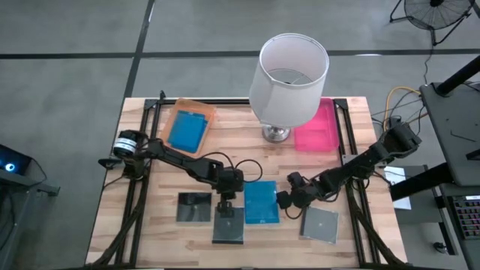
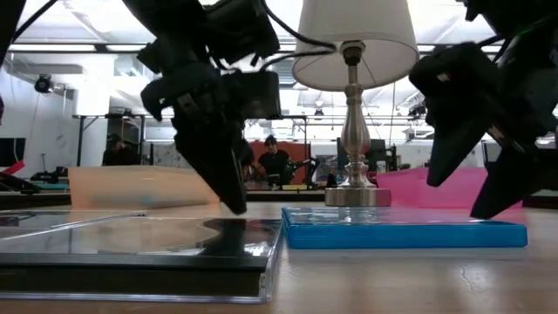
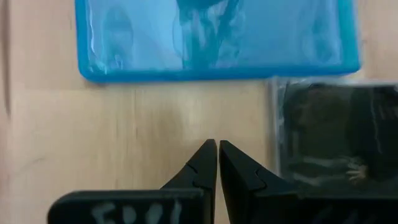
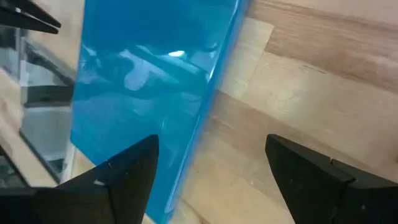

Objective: Pick & place jewel cases by type
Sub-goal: Put the blue cd case into the orange bin

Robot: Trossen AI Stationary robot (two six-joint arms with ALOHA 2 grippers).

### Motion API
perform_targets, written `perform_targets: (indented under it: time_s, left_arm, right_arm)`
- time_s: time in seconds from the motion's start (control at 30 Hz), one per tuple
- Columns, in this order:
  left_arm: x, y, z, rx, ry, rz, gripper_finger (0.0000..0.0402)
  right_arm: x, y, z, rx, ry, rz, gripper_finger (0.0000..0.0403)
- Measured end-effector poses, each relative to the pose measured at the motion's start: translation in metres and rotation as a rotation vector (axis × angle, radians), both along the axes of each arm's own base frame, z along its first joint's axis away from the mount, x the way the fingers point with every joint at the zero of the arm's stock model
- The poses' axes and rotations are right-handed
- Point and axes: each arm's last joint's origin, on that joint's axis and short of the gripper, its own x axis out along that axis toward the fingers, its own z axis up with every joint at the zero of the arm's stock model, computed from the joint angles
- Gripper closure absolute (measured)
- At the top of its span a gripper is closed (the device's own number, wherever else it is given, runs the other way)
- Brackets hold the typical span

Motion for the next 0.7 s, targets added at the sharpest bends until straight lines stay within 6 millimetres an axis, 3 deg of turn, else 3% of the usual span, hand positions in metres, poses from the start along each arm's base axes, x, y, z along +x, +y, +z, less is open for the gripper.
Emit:
perform_targets:
  time_s: [0.27,0.7]
  left_arm:
    - [0.005,0.001,-0.011,-0.016,0.005,-0.005,0.0401]
    - [0.012,0.002,-0.011,-0.024,-0.061,-0.001,0.0401]
  right_arm:
    - [0.004,0.001,-0.004,-0.001,-0.031,-0.014,0.0113]
    - [0.019,-0.003,-0.015,0.015,-0.086,-0.043,0.0113]
